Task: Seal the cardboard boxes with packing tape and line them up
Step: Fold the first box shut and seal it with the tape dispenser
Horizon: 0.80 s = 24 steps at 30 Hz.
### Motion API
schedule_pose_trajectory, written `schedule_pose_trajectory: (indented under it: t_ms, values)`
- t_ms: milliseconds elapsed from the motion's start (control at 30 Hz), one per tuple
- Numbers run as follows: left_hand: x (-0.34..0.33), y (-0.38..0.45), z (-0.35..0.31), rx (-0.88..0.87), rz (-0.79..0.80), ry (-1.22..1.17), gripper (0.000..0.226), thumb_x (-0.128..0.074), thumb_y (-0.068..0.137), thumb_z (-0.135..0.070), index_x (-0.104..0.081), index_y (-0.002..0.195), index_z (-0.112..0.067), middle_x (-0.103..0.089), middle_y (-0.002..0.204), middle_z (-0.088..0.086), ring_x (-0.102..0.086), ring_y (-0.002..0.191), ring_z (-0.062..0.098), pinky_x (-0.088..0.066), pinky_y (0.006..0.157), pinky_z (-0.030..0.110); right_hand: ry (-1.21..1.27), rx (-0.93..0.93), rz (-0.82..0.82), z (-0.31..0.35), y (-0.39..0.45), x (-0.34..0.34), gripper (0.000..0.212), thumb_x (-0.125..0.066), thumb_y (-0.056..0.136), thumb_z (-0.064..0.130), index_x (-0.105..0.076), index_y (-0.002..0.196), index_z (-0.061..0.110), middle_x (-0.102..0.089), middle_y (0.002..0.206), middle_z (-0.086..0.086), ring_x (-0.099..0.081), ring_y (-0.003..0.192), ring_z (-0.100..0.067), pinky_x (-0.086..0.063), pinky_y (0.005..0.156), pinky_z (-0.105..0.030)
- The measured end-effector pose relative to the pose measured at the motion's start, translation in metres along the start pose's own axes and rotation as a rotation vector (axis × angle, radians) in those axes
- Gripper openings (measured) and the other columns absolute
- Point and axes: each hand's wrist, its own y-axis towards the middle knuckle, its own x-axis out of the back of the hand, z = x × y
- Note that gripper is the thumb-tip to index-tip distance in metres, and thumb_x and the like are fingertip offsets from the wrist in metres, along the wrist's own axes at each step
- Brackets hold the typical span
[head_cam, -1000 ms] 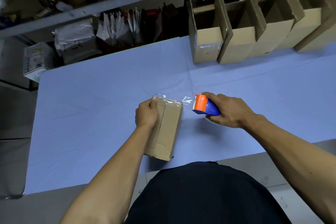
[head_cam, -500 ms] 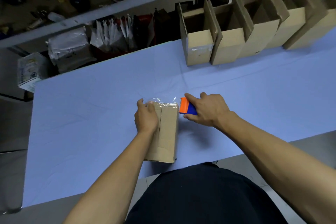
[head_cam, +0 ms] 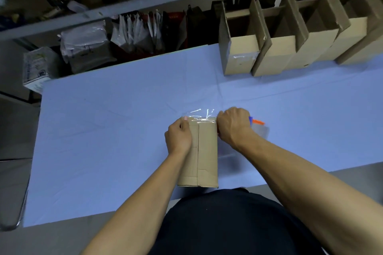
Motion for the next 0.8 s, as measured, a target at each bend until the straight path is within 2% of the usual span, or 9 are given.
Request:
schedule_pose_trajectory:
  t_ms: [100,200,267,400,467,500,600,700,800]
  values:
    - [0.000,0.005,0.004,0.017,0.037,-0.019,0.045,-0.039,0.104,-0.038,-0.047,0.072,-0.008,-0.047,0.064,0.001,-0.041,0.067,0.022,-0.033,0.062,0.034,0.206,-0.102,0.001,-0.015,-0.001,-0.026,0.043,-0.056,0.090,0.050,-0.051,0.120,0.020,-0.063,0.107,-0.007,-0.063,0.097,-0.029,-0.039,0.067,-0.030]
    - [-0.002,0.008,0.007,0.066,0.063,-0.082,0.044,-0.039,0.103,-0.039,-0.057,0.085,-0.003,-0.053,0.072,0.002,-0.044,0.071,0.021,-0.037,0.065,0.034,0.229,-0.211,-0.060,-0.035,0.007,-0.038,0.066,-0.056,0.086,0.066,-0.037,0.137,0.028,-0.055,0.112,-0.011,-0.060,0.095,-0.032,-0.035,0.070,-0.035]
    - [-0.004,0.009,0.010,0.074,0.070,-0.113,0.043,-0.039,0.103,-0.040,-0.062,0.092,-0.006,-0.062,0.080,0.005,-0.050,0.075,0.021,-0.041,0.069,0.033,0.181,-0.211,-0.123,-0.037,0.013,-0.043,0.076,-0.059,0.087,0.059,-0.023,0.149,0.033,-0.050,0.119,-0.013,-0.055,0.100,-0.033,-0.037,0.076,-0.038]
    - [-0.006,0.012,0.018,0.103,0.091,-0.199,0.036,-0.043,0.102,-0.042,-0.067,0.103,-0.014,-0.070,0.100,0.004,-0.062,0.093,0.022,-0.050,0.089,0.039,0.262,-0.117,-0.070,-0.028,0.015,-0.055,0.086,-0.059,0.087,0.013,-0.010,0.157,0.025,-0.036,0.136,-0.021,-0.046,0.110,-0.036,-0.039,0.084,-0.039]
    - [-0.006,0.011,0.020,0.159,0.080,-0.240,0.035,-0.048,0.100,-0.045,-0.063,0.118,-0.019,-0.068,0.113,-0.004,-0.062,0.106,0.018,-0.051,0.095,0.037,0.393,-0.098,-0.048,-0.023,0.012,-0.060,0.082,-0.053,0.087,0.004,-0.014,0.157,0.021,-0.033,0.138,-0.025,-0.045,0.110,-0.037,-0.037,0.090,-0.039]
    - [-0.006,0.009,0.021,0.182,0.061,-0.266,0.034,-0.052,0.098,-0.046,-0.061,0.120,-0.022,-0.067,0.114,-0.009,-0.062,0.106,0.014,-0.050,0.091,0.032,0.453,-0.093,-0.059,-0.022,0.011,-0.062,0.080,-0.052,0.087,0.002,-0.017,0.157,0.019,-0.034,0.137,-0.025,-0.045,0.110,-0.037,-0.036,0.090,-0.039]
    - [-0.008,0.002,0.017,0.163,-0.061,-0.348,0.011,-0.065,0.091,-0.039,-0.057,0.097,-0.034,-0.063,0.094,-0.020,-0.062,0.086,-0.004,-0.045,0.070,0.015,0.617,-0.097,-0.197,-0.023,0.009,-0.058,0.063,-0.053,0.089,0.001,-0.038,0.149,0.010,-0.044,0.135,-0.024,-0.047,0.112,-0.039,-0.035,0.091,-0.038]
    - [-0.008,-0.001,0.014,0.083,-0.125,-0.420,0.012,-0.072,0.087,-0.024,-0.063,0.090,-0.032,-0.068,0.089,-0.017,-0.066,0.081,-0.005,-0.047,0.067,0.006,0.912,-0.097,-0.402,-0.016,0.005,-0.040,0.026,-0.054,0.090,0.004,-0.068,0.112,0.003,-0.067,0.109,-0.017,-0.059,0.100,-0.033,-0.039,0.079,-0.035]
    - [-0.006,-0.002,0.011,0.074,-0.091,-0.429,0.009,-0.073,0.085,-0.025,-0.068,0.088,-0.032,-0.072,0.088,-0.017,-0.067,0.081,-0.007,-0.050,0.070,0.010,1.128,-0.112,-0.413,-0.002,-0.003,-0.030,0.017,-0.055,0.090,0.011,-0.072,0.092,0.010,-0.073,0.088,-0.001,-0.065,0.084,-0.019,-0.044,0.073,-0.030]
